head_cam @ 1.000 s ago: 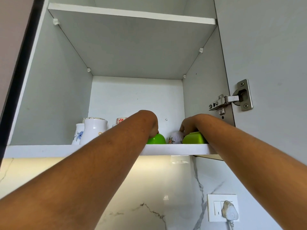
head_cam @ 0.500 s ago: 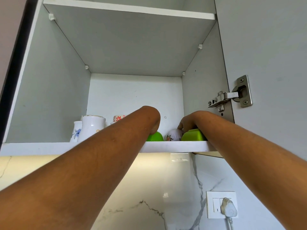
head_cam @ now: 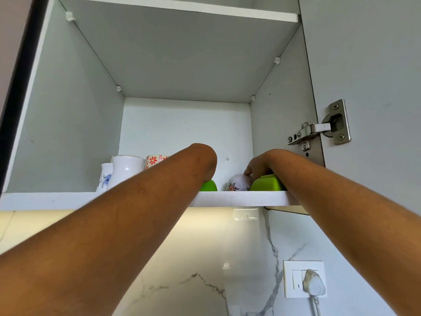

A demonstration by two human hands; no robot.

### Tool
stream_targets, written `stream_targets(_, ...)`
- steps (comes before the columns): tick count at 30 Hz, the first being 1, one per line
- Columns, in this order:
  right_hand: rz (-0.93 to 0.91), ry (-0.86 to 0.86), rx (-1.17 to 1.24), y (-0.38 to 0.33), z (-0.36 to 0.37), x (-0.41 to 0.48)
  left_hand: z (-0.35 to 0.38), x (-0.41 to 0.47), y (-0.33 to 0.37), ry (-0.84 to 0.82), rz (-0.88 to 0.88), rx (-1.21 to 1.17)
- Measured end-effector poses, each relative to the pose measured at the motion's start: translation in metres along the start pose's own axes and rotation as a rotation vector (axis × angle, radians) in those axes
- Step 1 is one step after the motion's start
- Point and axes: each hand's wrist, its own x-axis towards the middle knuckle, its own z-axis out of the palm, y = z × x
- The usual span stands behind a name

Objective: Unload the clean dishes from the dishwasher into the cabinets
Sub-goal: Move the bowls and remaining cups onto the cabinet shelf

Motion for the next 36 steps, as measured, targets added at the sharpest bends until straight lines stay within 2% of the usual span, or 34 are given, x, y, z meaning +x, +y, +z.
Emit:
stream_targets(4, 0.014, 0.011, 0.0, 0.001, 0.001, 0.002, -0.003, 0.008, 0.007, -0.057, 0.038, -0.046)
stream_targets(11, 0.028, 0.005, 0.016, 0.0, 0.0, 0.001, -0.002, 0.005, 0.006, -0.033, 0.062, -0.022)
stream_targets(19, 0.062, -0.057, 0.058, -0.002, -0.001, 0.0, -0.002, 0.002, 0.004, -0.025, 0.054, -0.066)
stream_targets(28, 0.092, -0.04, 0.144, -0.002, 0.0, -0.007, 0.003, 0.002, 0.004, -0.029, -0.008, -0.167)
stream_targets(30, 0.112, 0.034, 0.229, -0.001, -0.002, -0.012, 0.003, -0.001, 0.004, 0.018, -0.003, -0.224)
stream_targets(36, 0.198, 0.117, 0.795, 0.003, -0.014, -0.023, 0.0, -0.015, -0.001, 0.199, 0.086, -0.454)
